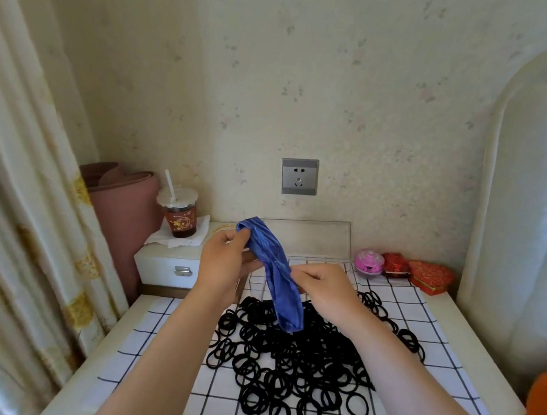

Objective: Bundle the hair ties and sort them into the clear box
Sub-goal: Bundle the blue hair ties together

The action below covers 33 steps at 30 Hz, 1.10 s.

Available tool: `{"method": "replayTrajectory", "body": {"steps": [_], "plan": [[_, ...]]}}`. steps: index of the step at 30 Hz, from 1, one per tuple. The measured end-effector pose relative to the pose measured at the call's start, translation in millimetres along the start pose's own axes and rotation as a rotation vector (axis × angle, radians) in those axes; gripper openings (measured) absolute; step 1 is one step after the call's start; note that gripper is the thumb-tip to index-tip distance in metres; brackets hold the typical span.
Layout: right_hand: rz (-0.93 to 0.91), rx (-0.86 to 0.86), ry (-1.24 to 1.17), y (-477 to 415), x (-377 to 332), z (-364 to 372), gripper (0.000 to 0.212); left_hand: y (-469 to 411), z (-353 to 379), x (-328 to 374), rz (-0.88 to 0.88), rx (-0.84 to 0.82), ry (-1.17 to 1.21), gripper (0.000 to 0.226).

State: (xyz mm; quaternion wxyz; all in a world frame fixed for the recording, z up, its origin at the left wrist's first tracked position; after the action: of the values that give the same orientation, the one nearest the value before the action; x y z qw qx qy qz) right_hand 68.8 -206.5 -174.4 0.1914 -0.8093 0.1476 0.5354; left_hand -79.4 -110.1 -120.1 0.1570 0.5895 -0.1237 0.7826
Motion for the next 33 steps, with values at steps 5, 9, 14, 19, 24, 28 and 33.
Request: {"method": "replayTrajectory", "body": {"steps": [5, 9, 14, 19, 24, 28, 33], "plan": [[0.126, 0.004, -0.149, -4, 2, 9, 0.017, -15, -31, -22, -0.081, 0.049, 0.113, 0.017], [0.109, -0.156, 0.013, 3, -2, 33, 0.027, -16, -32, -21, -0.123, -0.02, 0.143, 0.016], [0.096, -0.091, -0.021, 2, -6, 51, 0.012, -17, -38, -15, -0.138, -0.067, 0.196, 0.018], [0.111, -0.012, 0.095, 1, -6, 56, 0.019, -16, -48, -19, -0.233, -0.129, 0.229, 0.025], [0.114, -0.083, -0.111, 0, -9, 48, 0.01, -17, -55, -18, -0.178, -0.057, 0.121, 0.018], [0.189, -0.138, -0.471, 1, -21, 33, 0.02, -29, -71, -23, -0.002, 0.123, -0.366, 0.014], [0.173, -0.147, -0.497, 0, -35, 18, 0.021, -24, -58, -30, 0.175, 0.01, -0.794, 0.015]]}}
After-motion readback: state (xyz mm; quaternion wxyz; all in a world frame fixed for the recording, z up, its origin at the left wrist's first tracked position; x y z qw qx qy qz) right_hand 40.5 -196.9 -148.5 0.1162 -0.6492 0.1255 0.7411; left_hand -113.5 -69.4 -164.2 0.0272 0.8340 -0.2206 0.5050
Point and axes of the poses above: each hand's wrist, its own y-axis away from the middle knuckle, its own z-axis out of the palm, x = y × z, the point moved 2 cm from there along -y, towards the middle knuckle
